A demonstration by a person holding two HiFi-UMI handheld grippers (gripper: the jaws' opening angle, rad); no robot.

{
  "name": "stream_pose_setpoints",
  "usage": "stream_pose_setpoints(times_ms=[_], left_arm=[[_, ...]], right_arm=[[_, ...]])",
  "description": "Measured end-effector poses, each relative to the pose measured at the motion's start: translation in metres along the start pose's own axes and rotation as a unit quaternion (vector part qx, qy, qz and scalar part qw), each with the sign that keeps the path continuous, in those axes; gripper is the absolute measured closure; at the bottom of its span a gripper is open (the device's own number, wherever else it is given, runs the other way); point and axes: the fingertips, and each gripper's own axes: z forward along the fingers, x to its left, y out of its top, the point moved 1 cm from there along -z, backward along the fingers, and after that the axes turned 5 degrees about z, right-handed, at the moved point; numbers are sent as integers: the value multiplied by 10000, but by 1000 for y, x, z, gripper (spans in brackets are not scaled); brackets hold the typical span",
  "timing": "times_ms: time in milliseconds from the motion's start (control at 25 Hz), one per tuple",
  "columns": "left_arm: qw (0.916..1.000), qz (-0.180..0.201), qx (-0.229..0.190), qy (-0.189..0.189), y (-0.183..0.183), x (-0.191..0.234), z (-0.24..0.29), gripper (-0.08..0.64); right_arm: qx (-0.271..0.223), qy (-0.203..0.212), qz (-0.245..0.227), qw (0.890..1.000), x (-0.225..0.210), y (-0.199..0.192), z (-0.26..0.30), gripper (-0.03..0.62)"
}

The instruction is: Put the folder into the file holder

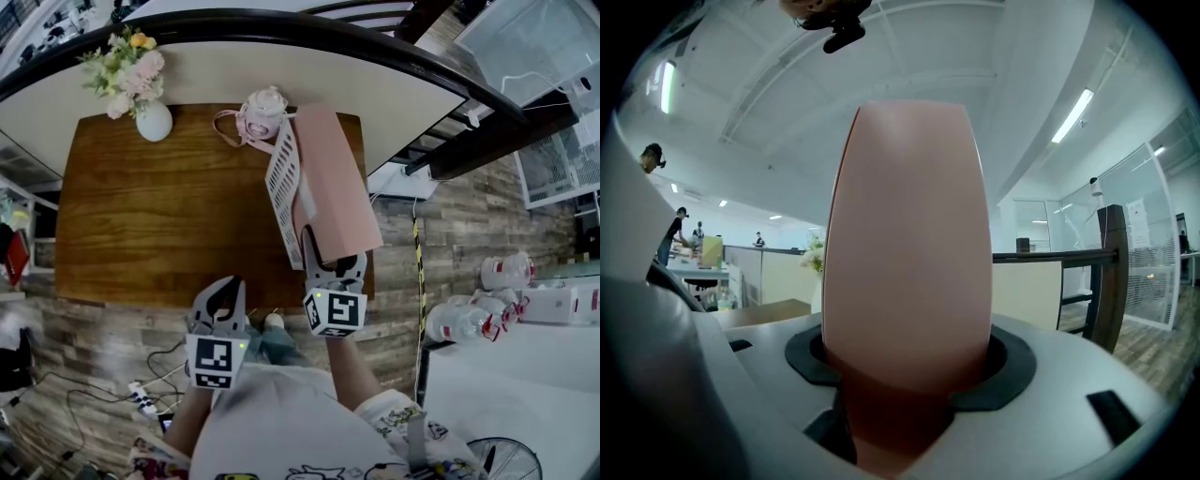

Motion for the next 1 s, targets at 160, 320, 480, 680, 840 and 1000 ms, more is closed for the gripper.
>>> stream_pose_setpoints(times_ms=[160,320,480,680,840,1000], left_arm=[[10000,-2,-9,-16,-1,-3,0,549],[10000,-5,-15,-12,-1,-5,-1,549],[10000,-2,-8,5,-3,-4,-2,549],[10000,-28,-4,18,-6,-4,-3,549],[10000,-36,-5,31,-7,-5,-6,549],[10000,-35,-26,34,-6,-5,-8,549]], right_arm=[[85,-57,7,9999,2,-8,-7,319],[187,-100,-6,9998,2,-16,-14,319],[145,-56,-18,9999,4,-20,-14,319],[231,-1,-31,9997,5,-27,-15,319],[263,-5,-29,9996,5,-27,-16,314],[286,17,-51,9996,5,-26,-16,310]])
